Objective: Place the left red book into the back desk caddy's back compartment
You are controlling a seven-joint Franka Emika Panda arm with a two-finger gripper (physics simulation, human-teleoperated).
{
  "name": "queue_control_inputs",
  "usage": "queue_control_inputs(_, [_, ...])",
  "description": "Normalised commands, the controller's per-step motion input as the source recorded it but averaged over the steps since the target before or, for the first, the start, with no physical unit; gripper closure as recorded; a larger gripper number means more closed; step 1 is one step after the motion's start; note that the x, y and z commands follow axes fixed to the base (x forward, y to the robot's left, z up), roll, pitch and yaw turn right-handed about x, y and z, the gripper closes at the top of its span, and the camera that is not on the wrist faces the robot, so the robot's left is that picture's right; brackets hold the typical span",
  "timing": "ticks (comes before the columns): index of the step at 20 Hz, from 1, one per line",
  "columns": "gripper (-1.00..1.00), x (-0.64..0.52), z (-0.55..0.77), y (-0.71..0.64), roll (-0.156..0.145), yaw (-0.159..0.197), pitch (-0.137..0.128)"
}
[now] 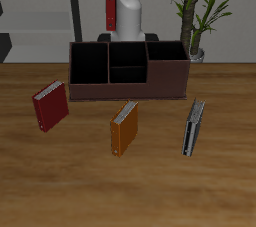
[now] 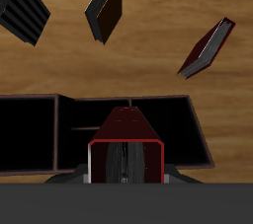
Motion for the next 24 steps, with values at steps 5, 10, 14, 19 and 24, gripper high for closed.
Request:
queue_control_inputs(5, [1.00, -0.03, -0.11, 0.09, 0.034, 0.114, 0.028])
queue_control_inputs(10, [1.00, 0.09, 0.00, -0.06, -0.044, 0.179, 0.003])
queue_control_inputs(14, [1.00, 0.00, 0.03, -0.03, -0.026, 0.100, -0.001])
queue_control_inputs(19, [1.00, -0.11, 0.10, 0.09, 0.001, 0.183, -0.025])
queue_control_inputs(24, [1.00, -0.03, 0.07, 0.08, -0.013, 0.120, -0.022])
